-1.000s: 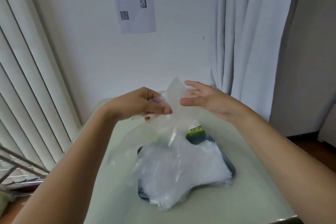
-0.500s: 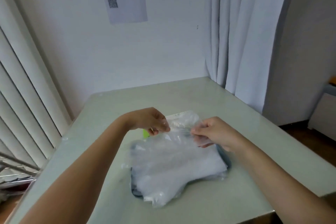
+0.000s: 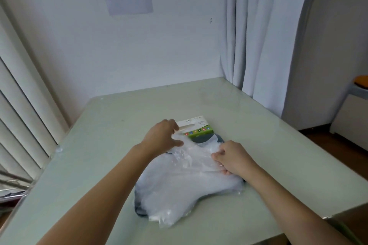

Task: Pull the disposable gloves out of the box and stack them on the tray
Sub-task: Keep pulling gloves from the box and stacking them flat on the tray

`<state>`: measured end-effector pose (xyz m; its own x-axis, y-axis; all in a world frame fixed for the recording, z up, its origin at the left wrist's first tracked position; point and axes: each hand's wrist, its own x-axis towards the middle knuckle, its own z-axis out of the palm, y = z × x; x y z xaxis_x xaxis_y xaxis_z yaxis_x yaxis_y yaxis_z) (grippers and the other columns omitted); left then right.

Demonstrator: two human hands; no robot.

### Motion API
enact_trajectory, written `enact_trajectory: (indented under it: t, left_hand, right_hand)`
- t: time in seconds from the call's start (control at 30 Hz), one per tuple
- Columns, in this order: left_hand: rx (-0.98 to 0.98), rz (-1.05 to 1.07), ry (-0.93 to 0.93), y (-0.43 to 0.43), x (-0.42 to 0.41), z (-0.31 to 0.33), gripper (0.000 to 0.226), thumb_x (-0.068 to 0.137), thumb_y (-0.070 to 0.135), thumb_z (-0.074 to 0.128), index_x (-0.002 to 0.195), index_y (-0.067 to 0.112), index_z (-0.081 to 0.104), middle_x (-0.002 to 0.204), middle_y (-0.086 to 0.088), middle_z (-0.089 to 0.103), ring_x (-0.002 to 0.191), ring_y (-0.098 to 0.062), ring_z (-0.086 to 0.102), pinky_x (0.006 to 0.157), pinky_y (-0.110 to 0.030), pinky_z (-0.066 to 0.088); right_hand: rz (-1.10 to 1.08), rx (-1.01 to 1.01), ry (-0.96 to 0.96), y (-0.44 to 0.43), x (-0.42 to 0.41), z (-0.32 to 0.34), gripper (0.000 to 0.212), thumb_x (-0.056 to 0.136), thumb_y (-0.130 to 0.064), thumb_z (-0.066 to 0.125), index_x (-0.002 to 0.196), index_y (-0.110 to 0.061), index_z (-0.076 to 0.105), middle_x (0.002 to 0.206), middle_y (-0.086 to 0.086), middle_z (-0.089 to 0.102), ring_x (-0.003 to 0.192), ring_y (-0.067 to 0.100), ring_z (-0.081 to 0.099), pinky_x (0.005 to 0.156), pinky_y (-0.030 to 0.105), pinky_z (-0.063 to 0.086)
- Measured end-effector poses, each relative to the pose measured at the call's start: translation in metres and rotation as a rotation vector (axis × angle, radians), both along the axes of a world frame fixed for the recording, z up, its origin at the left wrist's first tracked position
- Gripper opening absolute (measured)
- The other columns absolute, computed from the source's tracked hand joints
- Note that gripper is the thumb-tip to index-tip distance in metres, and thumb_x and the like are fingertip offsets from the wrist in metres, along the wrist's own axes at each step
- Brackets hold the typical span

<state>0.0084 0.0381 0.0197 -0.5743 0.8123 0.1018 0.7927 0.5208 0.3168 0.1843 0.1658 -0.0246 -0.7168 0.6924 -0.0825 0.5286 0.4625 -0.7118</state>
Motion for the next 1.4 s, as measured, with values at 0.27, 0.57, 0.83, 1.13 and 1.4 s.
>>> enact_trajectory:
  t: [0.27,0.57,0.83,1.13,1.4]
  left_hand:
    - [-0.105,-0.340,0.151,-0.030,0.034,-0.010,0.057,0.080,0.060,0.065,0.126,0.028,0.056,0.126,0.010,0.052,0.117,-0.012,0.043,0.101,-0.026,0.028]
    - [-0.255,-0.471,-0.242,-0.056,0.047,-0.035,0.046,0.102,0.005,0.032,0.148,0.015,0.032,0.158,0.002,0.022,0.147,-0.008,0.012,0.119,-0.024,0.008]
    - [-0.437,-0.390,-0.145,-0.057,0.054,-0.047,0.067,0.096,0.059,0.035,0.152,0.041,0.002,0.160,0.013,-0.011,0.147,-0.012,-0.013,0.119,-0.043,-0.009]
    - [-0.438,-0.351,-0.157,-0.058,0.059,-0.049,0.081,0.087,0.072,0.037,0.151,0.043,-0.004,0.159,0.016,-0.016,0.146,-0.011,-0.019,0.118,-0.050,-0.013]
    - [-0.366,-0.371,-0.176,-0.060,0.061,-0.052,0.081,0.089,0.068,0.041,0.153,0.039,-0.001,0.159,0.016,-0.013,0.145,-0.010,-0.021,0.117,-0.048,-0.016]
  right_hand:
    - [-0.015,0.072,-0.069,-0.005,-0.003,0.002,0.025,0.088,-0.015,0.053,0.064,-0.008,0.050,0.064,0.009,0.063,0.055,0.029,0.065,0.058,0.037,0.058]
    - [-0.037,0.086,-0.096,-0.007,0.002,0.003,0.031,0.087,-0.013,0.048,0.061,-0.014,0.032,0.055,0.003,0.045,0.061,0.033,0.070,0.044,0.022,0.035]
    - [-0.045,0.082,-0.073,-0.008,0.011,0.012,0.021,0.081,-0.009,0.057,0.066,-0.012,0.043,0.072,0.009,0.056,0.071,0.036,0.068,0.062,0.037,0.055]
    - [0.096,0.457,0.345,-0.065,0.012,0.064,0.030,0.093,-0.011,0.052,0.123,-0.012,0.058,0.124,0.004,0.057,0.113,0.021,0.055,0.097,0.027,0.037]
    - [0.343,0.206,-0.269,-0.087,-0.012,0.031,0.031,0.101,-0.018,0.033,0.125,-0.004,0.048,0.129,0.017,0.051,0.116,0.031,0.049,0.086,0.034,0.037]
